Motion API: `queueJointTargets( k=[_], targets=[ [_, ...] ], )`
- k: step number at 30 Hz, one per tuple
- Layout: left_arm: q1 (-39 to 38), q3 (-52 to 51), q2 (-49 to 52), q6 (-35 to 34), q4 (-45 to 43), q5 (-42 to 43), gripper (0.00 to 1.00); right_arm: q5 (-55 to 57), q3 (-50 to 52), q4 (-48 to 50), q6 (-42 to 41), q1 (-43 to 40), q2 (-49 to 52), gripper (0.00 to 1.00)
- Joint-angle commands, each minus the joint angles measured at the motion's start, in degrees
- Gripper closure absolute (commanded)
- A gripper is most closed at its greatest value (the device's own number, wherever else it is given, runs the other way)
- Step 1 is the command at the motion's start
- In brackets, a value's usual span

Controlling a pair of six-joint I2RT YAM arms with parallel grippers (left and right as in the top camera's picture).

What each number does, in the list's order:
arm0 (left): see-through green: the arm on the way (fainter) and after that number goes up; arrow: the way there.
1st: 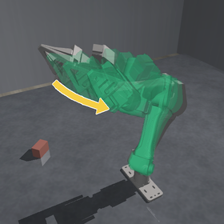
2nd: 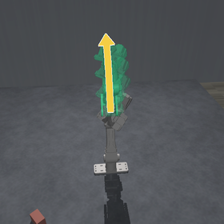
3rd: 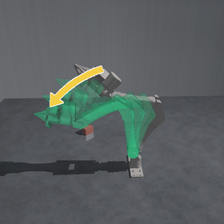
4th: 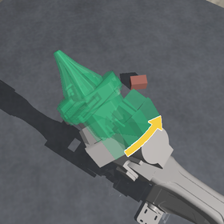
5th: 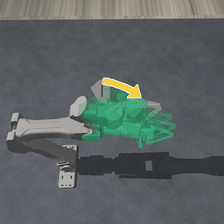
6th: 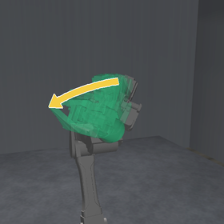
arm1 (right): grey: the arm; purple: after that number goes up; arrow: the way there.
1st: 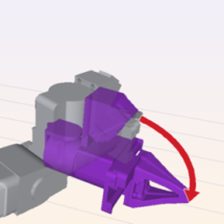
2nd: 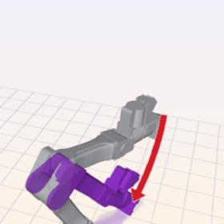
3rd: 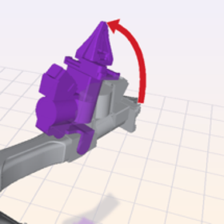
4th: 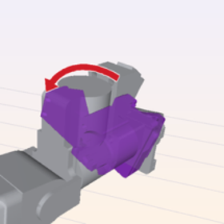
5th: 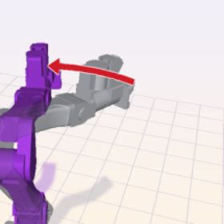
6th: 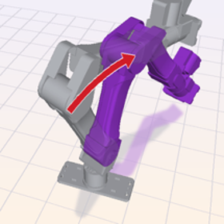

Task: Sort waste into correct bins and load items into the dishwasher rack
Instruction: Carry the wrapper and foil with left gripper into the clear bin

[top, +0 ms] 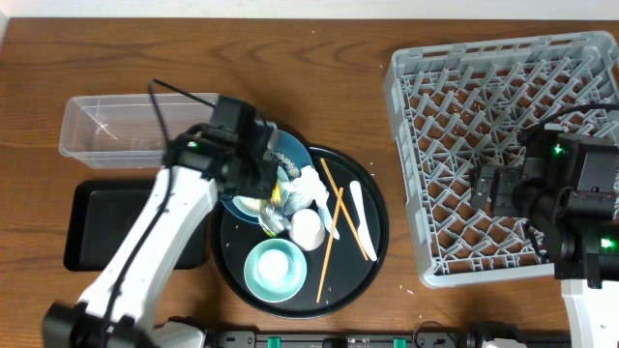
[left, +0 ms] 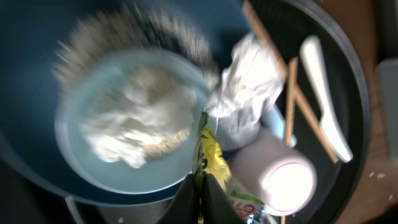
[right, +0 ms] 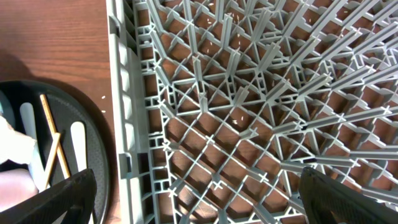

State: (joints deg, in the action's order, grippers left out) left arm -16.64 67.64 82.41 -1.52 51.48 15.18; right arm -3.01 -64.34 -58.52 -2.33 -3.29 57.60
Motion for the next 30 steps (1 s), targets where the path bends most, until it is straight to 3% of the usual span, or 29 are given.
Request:
queueJointTargets(
  k=[1, 6, 16, 28, 30],
  targets=[
    [2.4, 4.2, -2.1, -0.1, 1.1, -4.4, 0.94, -0.2, -1.1, -0.1, 0.5, 0.3, -0.2, 0.01],
    [9.9, 8.5, -2.4, -1.2, -0.6, -6.8, 0.94, -0.2, -1.1, -0.2, 0.5, 0.3, -0.2, 0.01],
    [25.5, 8.8, 0.0, -3.8, -16.6, -8.4, 0.94, -0.2, -1.1, -0.3, 0.4, 0.3, -0.2, 0.01],
    [28.3, 8.8, 11.7, -3.7, -23.4, -9.9, 0.93, -0.2, -1.1, -0.9, 0.5, 0.3, -0.2, 0.01],
    [28.3, 8.8, 12.0, -3.7, -23.4, -9.9, 0.85, -0.2, -1.1, -1.1, 0.5, 0.3, -0.2, 0.01]
  ],
)
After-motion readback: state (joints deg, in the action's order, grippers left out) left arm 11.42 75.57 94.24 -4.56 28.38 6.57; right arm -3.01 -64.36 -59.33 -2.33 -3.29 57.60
